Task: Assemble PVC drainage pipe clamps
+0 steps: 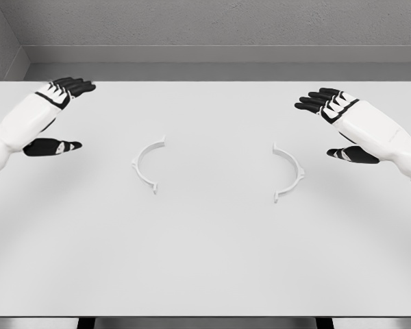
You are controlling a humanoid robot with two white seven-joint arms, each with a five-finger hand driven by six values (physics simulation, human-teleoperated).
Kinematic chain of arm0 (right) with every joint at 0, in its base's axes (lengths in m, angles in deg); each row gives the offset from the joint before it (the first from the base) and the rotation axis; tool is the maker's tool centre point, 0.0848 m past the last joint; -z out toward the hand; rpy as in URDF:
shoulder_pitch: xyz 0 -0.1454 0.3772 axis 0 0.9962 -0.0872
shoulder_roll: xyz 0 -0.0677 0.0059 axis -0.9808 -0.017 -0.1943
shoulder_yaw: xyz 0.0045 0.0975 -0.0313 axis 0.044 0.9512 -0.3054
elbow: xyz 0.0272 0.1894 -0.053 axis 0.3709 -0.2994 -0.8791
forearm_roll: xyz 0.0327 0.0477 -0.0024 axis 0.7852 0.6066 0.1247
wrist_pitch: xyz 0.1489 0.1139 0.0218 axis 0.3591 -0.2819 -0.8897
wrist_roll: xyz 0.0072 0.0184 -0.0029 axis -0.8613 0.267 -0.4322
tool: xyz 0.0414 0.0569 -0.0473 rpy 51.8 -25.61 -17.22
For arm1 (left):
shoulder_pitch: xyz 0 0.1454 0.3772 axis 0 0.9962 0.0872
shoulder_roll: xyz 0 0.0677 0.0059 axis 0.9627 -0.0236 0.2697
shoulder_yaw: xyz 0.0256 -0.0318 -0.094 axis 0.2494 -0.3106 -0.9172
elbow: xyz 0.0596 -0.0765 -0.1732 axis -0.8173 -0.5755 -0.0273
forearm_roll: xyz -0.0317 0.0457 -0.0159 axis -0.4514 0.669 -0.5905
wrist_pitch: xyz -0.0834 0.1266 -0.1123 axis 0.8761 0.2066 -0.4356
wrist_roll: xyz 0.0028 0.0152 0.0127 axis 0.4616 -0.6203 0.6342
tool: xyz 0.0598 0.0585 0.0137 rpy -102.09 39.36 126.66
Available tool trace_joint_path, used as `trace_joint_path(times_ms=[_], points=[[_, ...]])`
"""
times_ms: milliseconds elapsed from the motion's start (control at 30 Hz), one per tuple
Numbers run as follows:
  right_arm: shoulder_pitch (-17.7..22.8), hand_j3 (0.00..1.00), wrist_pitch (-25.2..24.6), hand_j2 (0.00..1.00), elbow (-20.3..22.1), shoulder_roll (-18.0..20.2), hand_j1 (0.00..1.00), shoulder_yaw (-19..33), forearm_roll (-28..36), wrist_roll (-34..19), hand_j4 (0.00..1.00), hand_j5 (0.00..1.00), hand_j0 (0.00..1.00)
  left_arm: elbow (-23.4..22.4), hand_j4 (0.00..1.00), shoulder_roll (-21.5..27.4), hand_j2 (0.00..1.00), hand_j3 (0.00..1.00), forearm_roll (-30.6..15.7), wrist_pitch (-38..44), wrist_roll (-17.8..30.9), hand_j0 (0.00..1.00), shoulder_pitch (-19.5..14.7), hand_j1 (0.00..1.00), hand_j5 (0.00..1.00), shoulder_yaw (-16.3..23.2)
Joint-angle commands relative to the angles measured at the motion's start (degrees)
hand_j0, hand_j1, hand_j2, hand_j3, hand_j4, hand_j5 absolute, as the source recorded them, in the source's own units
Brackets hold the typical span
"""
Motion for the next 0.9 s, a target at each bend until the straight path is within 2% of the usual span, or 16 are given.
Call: trace_joint_path(times_ms=[0,133,200,333,367,433,500,633,867], points=[[0.0,1.00,-0.1,1.00,-0.1,0.0,1.00,0.0,0.3,0.1,1.00,1.00,1.00,0.2,1.00,-0.2,1.00,1.00,1.0,0.0,0.0,1.00,0.0,1.00,1.00,2.3],[0.0,1.00,-0.1,1.00,-0.5,0.0,1.00,0.0,0.4,0.1,1.00,1.00,1.00,0.3,1.00,-0.6,1.00,1.00,1.9,0.0,0.0,1.00,0.0,1.00,1.00,2.9],[-0.4,1.00,-0.1,1.00,-2.3,-2.3,1.00,-1.9,-5.1,0.1,1.00,1.00,1.00,0.0,1.00,-1.6,1.00,1.00,2.0,0.0,0.0,1.00,-0.3,1.00,1.00,4.7],[-0.9,1.00,-3.7,1.00,-3.6,-2.5,1.00,-5.1,-7.7,0.1,1.00,1.00,1.00,-1.0,1.00,-3.4,1.00,1.00,2.3,0.0,0.0,1.00,-1.0,1.00,1.00,6.7],[-1.9,1.00,-6.1,1.00,-4.7,-2.6,1.00,-6.5,-8.8,0.2,1.00,1.00,1.00,-2.0,1.00,-4.0,1.00,1.00,2.5,0.0,0.0,1.00,-1.7,1.00,1.00,6.8],[-3.6,1.00,-6.6,1.00,-6.9,-2.6,1.00,-8.2,-8.8,0.2,1.00,1.00,1.00,-3.6,1.00,-4.4,1.00,1.00,2.5,0.0,0.0,1.00,-2.9,1.00,1.00,7.5],[-3.7,1.00,-6.6,1.00,-7.7,-2.6,1.00,-8.4,-8.8,0.2,1.00,1.00,1.00,-7.2,1.00,-5.2,1.00,1.00,2.4,0.0,0.0,1.00,-5.5,1.00,1.00,9.4],[-3.7,1.00,-6.6,1.00,-9.3,-3.5,1.00,-10.4,-9.6,0.2,1.00,1.00,1.00,-10.4,1.00,-6.4,1.00,1.00,2.4,0.0,0.0,1.00,-8.1,1.00,1.00,11.2],[-3.8,1.00,-6.6,1.00,-10.8,-3.8,1.00,-10.9,-10.2,0.2,1.00,1.00,1.00,-15.1,1.00,-8.0,1.00,1.00,2.4,0.0,0.0,1.00,-9.1,1.00,1.00,11.7]])
